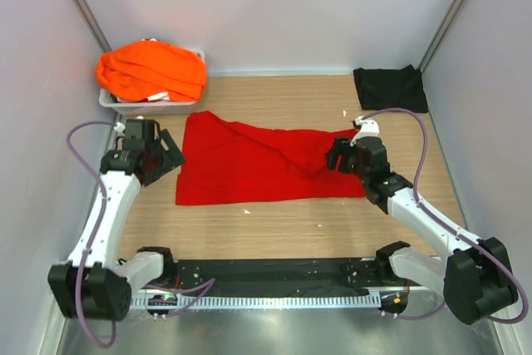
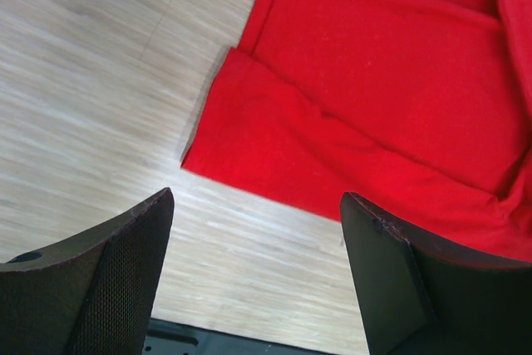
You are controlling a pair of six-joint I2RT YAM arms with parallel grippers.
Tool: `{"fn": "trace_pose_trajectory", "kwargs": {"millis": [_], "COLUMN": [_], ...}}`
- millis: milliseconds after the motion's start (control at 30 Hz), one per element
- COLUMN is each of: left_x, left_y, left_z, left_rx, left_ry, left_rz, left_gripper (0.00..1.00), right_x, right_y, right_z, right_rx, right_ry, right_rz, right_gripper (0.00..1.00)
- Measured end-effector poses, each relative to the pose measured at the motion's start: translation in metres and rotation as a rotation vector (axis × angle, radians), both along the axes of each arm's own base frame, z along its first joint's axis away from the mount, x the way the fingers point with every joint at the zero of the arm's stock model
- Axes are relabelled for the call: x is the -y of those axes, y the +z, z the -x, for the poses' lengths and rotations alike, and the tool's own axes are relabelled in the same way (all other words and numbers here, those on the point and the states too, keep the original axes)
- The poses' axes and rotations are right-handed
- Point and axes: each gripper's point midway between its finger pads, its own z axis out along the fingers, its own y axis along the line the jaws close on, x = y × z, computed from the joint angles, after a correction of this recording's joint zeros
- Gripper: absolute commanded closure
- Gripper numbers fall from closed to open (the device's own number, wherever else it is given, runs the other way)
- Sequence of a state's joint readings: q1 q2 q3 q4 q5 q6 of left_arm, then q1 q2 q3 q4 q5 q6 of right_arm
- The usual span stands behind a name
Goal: Fold and stack the t-shirts
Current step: Fold the tshirt
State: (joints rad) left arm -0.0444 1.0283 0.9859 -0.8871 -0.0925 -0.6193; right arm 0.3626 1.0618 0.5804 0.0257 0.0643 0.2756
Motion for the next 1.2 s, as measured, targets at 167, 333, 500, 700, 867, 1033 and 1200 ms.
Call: {"fn": "trace_pose_trajectory", "kwargs": {"millis": [167,333,500,700,867,1033,1200], "left_x": [0.003,0.006,0.005,-0.011,-0.034,-0.039,-0.038], "left_y": [-0.014,-0.023,-0.024,-0.03,-0.047,-0.055,-0.055], "left_z": [-0.038,-0.075,-0.101,-0.129,-0.137,-0.149,-0.165], "left_rx": [-0.06,-0.072,-0.044,-0.032,-0.065,-0.081,-0.066], "left_ry": [0.036,0.075,0.109,0.165,0.23,0.25,0.257], "left_rz": [0.022,0.046,0.053,0.053,0.062,0.075,0.096], "left_gripper": [0.22,0.23,0.23,0.25,0.27,0.28,0.32], "right_x": [0.022,0.017,-0.012,-0.028,-0.041,-0.05,-0.055], "right_y": [-0.032,-0.037,-0.038,-0.074,-0.086,-0.076,-0.068], "right_z": [0.016,0.035,0.04,0.032,0.01,-0.007,-0.019], "right_rx": [-0.128,-0.188,-0.258,-0.401,-0.45,-0.426,-0.409], "right_ry": [-0.17,-0.212,-0.157,-0.146,-0.133,-0.111,-0.097], "right_rz": [-0.026,-0.152,-0.318,-0.323,-0.313,-0.329,-0.327], "right_gripper": [0.17,0.12,0.12,0.17,0.23,0.28,0.66]}}
